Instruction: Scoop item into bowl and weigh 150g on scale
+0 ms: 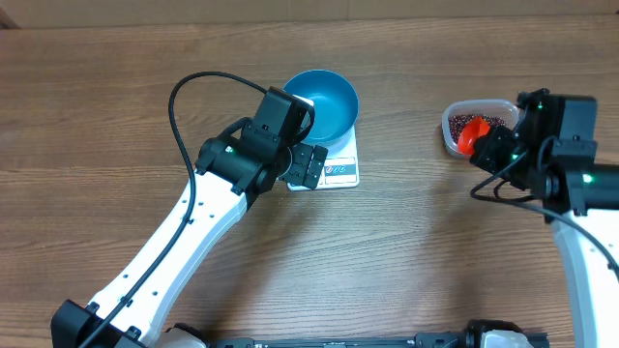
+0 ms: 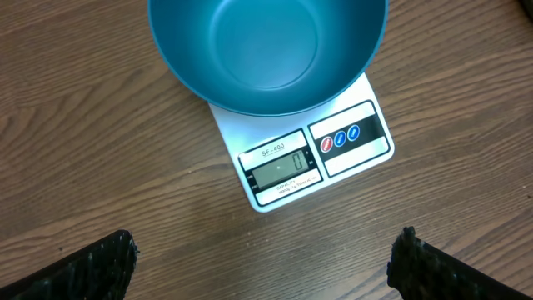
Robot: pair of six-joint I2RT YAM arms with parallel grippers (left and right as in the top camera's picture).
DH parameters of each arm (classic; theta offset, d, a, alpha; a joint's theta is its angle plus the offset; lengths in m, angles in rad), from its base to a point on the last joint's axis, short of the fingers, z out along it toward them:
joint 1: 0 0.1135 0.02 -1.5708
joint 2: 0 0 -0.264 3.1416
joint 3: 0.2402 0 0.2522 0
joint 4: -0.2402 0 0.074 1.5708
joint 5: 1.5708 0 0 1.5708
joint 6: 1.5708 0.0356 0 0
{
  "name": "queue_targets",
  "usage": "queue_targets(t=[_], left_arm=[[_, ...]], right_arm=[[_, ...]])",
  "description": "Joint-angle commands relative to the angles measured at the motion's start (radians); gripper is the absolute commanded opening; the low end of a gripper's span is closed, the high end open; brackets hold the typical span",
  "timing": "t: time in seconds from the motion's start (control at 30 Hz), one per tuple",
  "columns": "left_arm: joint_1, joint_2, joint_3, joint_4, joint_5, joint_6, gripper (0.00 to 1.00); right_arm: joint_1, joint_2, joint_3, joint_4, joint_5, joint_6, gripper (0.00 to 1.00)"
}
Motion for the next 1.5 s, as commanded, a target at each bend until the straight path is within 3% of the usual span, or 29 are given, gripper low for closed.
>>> queue_targets(t=[0.0,0.27,0.6,0.8,0.93,1.0,1.17,1.3,1.47], left_arm=[[0.003,0.008,0.016,0.004,0.008,-0.003,0.99],[0.003,0.008,0.016,0.004,0.008,-0.003,1.0],[0.003,0.008,0.016,0.011,0.013,-0.005,1.0],[0.054,-0.002,0.016,0.017,0.028,0.131,1.0],[0.238,-0.069,0.0,0.031,0.311,0.297,0.99],[0.326,-0.124,-0.055,0.068,0.407,0.341,1.0],[0.436,-0.353,-0.359,0.241,0.443,0.316,1.0],[0.416,-0.527,-0.589,0.341,0.502,0.266,1.0],[0.305,-0.463,-0.641,0.339,0.454,0.25,1.0]], right_arm=[[-0.032,0.079,0.142,-0.033,0.0,-0.034,0.03],[-0.138,0.341,0.478,-0.233,-0.015,-0.163,0.03],[-0.192,0.374,0.487,-0.202,-0.015,-0.166,0.04],[-0.192,0.374,0.487,-0.205,-0.015,-0.166,0.04],[-0.192,0.374,0.487,-0.21,-0.015,-0.166,0.03],[-0.192,0.374,0.487,-0.209,-0.015,-0.166,0.04],[-0.192,0.374,0.487,-0.209,-0.015,-0.165,0.04],[-0.192,0.374,0.487,-0.21,-0.015,-0.164,0.04],[-0.192,0.374,0.487,-0.218,-0.015,-0.164,0.04]])
